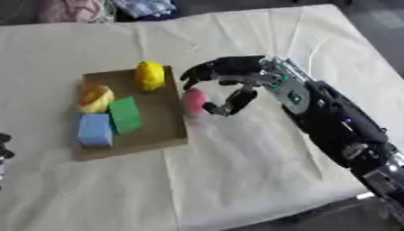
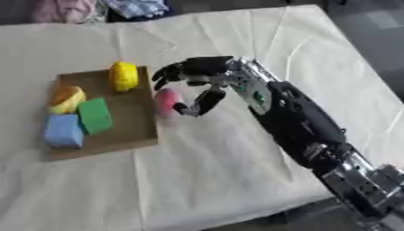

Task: Pick up objects on the table and place them in the box.

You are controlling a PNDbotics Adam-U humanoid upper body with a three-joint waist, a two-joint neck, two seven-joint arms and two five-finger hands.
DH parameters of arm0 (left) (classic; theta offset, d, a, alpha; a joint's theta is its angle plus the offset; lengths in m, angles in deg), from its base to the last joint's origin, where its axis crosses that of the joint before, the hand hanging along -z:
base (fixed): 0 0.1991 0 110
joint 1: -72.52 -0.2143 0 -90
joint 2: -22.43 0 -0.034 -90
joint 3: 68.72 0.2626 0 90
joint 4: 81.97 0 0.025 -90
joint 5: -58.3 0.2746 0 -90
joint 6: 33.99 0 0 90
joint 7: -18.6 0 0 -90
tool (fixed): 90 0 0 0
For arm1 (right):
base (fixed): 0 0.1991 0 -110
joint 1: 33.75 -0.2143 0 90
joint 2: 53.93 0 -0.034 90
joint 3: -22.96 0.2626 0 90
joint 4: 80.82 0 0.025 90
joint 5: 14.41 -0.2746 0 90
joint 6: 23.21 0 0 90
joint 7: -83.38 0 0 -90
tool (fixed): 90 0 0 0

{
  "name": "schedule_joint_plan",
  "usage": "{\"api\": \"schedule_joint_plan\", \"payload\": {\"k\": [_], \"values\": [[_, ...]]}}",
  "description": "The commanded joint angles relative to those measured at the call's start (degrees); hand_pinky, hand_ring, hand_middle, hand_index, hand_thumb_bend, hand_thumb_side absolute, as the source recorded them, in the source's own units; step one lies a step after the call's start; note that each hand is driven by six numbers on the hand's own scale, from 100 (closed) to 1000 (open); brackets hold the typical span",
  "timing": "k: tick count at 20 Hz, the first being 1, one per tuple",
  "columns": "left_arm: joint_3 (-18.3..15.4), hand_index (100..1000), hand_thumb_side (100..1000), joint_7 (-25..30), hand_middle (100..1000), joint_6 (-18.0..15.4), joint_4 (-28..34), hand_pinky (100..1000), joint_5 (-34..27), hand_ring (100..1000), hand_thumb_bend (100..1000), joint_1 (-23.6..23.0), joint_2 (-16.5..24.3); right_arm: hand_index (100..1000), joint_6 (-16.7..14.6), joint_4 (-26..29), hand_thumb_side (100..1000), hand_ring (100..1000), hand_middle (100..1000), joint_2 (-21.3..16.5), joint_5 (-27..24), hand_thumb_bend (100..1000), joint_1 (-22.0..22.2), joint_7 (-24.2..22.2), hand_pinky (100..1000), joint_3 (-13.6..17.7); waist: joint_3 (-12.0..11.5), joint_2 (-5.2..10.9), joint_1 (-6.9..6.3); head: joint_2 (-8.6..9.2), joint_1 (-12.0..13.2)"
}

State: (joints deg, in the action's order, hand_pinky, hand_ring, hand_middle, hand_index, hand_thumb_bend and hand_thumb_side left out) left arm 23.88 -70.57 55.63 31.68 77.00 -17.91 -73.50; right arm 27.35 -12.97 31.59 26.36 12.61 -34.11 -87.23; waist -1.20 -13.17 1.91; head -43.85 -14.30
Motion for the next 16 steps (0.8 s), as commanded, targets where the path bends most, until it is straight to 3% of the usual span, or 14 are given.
{"api": "schedule_joint_plan", "payload": {"k": [1, 9, 16], "values": [[-0.15, 826, 680, 0.08, 599, 0.03, 0.94, 741, 0.20, 537, 100, 0.36, 0.32, 827, -12.53, 0.30, 313, 891, 932, -0.47, 2.53, 100, -1.23, -10.25, 914, 0.06, -0.11, 0.36, 0.48, -0.25, -0.25], [-0.17, 826, 680, 0.07, 600, 0.03, 0.94, 742, 0.06, 537, 100, 0.34, 0.36, 662, -12.53, 0.31, 309, 831, 879, 0.27, 8.54, 100, -1.26, -4.28, 880, 0.33, -0.20, 0.51, 0.53, -0.25, -0.40], [-0.25, 825, 678, 0.01, 601, 0.00, 0.94, 742, -0.02, 537, 100, 0.26, 0.36, 421, -12.53, 1.10, 286, 756, 787, 0.65, 10.06, 100, -1.29, 1.21, 835, 2.26, -0.12, 0.61, 0.44, -0.22, -0.38]]}}
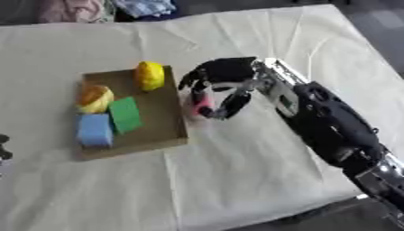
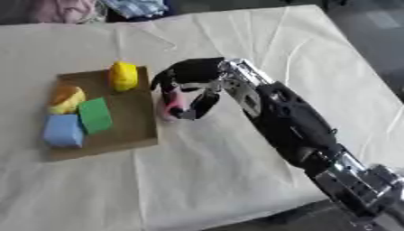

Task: Pick up objects on the table and place them in the box.

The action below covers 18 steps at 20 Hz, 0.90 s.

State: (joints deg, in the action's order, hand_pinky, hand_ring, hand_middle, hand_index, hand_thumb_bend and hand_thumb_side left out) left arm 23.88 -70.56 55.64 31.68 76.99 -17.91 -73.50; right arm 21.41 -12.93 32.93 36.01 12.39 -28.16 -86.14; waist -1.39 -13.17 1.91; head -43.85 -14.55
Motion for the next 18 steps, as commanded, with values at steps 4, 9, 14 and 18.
{"api": "schedule_joint_plan", "payload": {"k": [4, 9, 14, 18], "values": [[-0.29, 825, 679, -0.04, 601, 0.01, 0.94, 742, -0.04, 537, 100, 0.26, 0.36, 347, -6.58, 1.82, 274, 748, 764, -1.18, 0.37, 100, -0.93, -1.53, 829, 2.59, 0.18, 0.61, 0.48, -0.24, -0.07], [-0.33, 825, 679, -0.05, 601, 0.02, 0.94, 743, -0.05, 537, 100, 0.27, 0.37, 327, -6.58, 2.96, 264, 747, 751, -1.70, 0.72, 100, -1.09, 2.28, 829, 3.57, 0.20, 0.60, 0.54, -0.25, -0.07], [-0.34, 826, 678, -0.06, 602, -0.05, 0.94, 743, -0.09, 538, 100, 0.28, 0.42, 321, -6.58, 3.25, 244, 744, 744, -1.61, 3.29, 100, -1.85, 9.99, 832, 1.93, 0.12, 0.64, 0.58, -0.26, -0.14], [-0.30, 826, 679, 0.01, 602, -0.03, 0.94, 743, -0.15, 538, 100, 0.27, 0.45, 318, -6.58, 3.49, 234, 741, 740, -0.27, 4.34, 100, -3.51, 13.45, 835, 0.03, 0.01, 0.74, 0.64, -0.27, -0.30]]}}
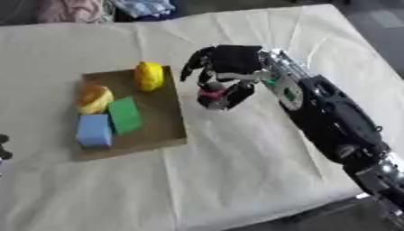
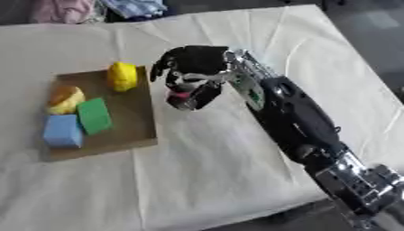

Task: Pick up objects on the table and place them in the box.

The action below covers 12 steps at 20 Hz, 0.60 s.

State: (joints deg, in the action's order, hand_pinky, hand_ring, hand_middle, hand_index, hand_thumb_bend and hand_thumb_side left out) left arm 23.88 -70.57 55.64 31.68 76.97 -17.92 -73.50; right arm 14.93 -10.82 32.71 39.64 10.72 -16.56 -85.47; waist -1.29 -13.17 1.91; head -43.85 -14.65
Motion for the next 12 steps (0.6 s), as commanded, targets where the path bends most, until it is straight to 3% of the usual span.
{"api": "schedule_joint_plan", "payload": {"k": [1, 7, 12], "values": [[-0.27, 826, 679, 0.04, 602, -0.02, 0.94, 743, -0.15, 538, 100, 0.28, 0.45, 318, -0.10, 1.53, 233, 741, 740, 0.55, 0.70, 100, -2.42, 2.10, 835, -1.32, -0.15, 0.76, 0.64, -0.27, -0.26], [-0.12, 826, 677, 0.22, 602, -0.09, 0.94, 743, -0.23, 538, 100, 0.27, 0.32, 315, -0.10, 1.23, 222, 733, 734, 5.95, -1.40, 100, -5.79, -0.03, 838, -5.02, -0.61, 0.80, 0.38, -0.27, -0.63], [0.07, 826, 677, 0.40, 602, -0.19, 0.94, 744, -0.29, 539, 100, 0.33, 0.11, 317, -0.10, 1.21, 218, 731, 733, 11.10, -5.91, 100, -7.67, -5.75, 840, -7.83, -1.03, 0.74, 0.07, -0.19, -0.95]]}}
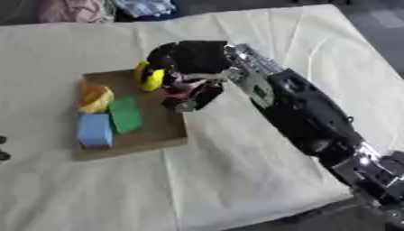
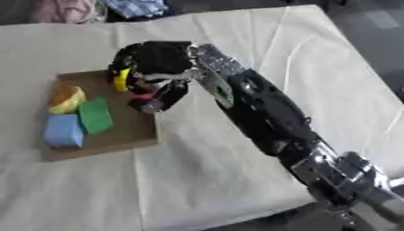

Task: Pick up objects on the table and place them in the box.

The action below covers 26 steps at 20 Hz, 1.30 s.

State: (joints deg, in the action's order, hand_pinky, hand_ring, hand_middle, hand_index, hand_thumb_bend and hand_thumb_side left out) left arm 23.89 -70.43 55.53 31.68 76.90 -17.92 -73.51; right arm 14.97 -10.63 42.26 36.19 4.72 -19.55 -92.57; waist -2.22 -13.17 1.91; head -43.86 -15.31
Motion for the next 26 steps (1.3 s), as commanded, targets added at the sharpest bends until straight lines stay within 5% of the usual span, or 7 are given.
{"api": "schedule_joint_plan", "payload": {"k": [1, 5, 6, 14, 19, 24, 26], "values": [[0.06, 826, 676, 0.29, 602, -0.10, 0.94, 744, -0.22, 539, 100, 0.32, 0.10, 330, -0.14, 0.87, 220, 733, 738, 2.21, -3.43, 100, -1.91, -4.25, 841, -1.00, -0.19, 0.74, 0.01, -0.17, -0.35], [0.03, 826, 675, 0.26, 602, -0.16, 0.94, 744, -0.21, 539, 100, 0.29, 0.04, 400, -0.14, -0.48, 174, 761, 765, 3.26, -6.27, 100, -2.24, -10.85, 852, -0.80, -0.44, 0.71, -0.05, -0.08, -0.39], [0.01, 826, 677, 0.25, 602, -0.14, 0.94, 744, -0.20, 539, 100, 0.28, 0.03, 401, -0.14, -0.66, 237, 762, 768, 3.08, -6.59, 100, -2.21, -12.25, 852, -0.52, -0.46, 0.70, -0.02, -0.08, -0.35], [-0.11, 825, 681, 0.21, 602, 0.16, 0.94, 744, -0.11, 539, 100, 0.39, 0.17, 459, -0.14, -0.72, 273, 805, 807, -1.24, -7.97, 100, -1.25, -18.40, 871, 0.89, -0.09, 0.66, 0.45, -0.02, 0.00], [-0.19, 825, 679, 0.12, 602, 0.13, 0.94, 745, -0.01, 540, 100, 0.22, 0.17, 635, -0.14, -0.87, 297, 842, 843, -2.75, -7.09, 100, -0.25, -20.94, 894, 0.38, 0.10, 0.71, 0.31, 0.09, 0.02], [-0.15, 826, 680, 0.19, 602, 0.14, 0.94, 745, -0.02, 540, 100, 0.21, 0.15, 720, -0.14, -0.67, 316, 861, 867, -3.14, -7.28, 100, 0.04, -24.50, 903, 0.13, 0.35, 0.76, 0.23, 0.13, 0.04], [-0.17, 826, 679, 0.19, 602, 0.14, 0.94, 745, 0.03, 540, 100, 0.15, 0.13, 734, -0.14, -0.60, 457, 860, 868, -3.22, -7.58, 100, 0.11, -24.98, 902, 0.43, 0.38, 0.75, 0.20, 0.15, 0.06]]}}
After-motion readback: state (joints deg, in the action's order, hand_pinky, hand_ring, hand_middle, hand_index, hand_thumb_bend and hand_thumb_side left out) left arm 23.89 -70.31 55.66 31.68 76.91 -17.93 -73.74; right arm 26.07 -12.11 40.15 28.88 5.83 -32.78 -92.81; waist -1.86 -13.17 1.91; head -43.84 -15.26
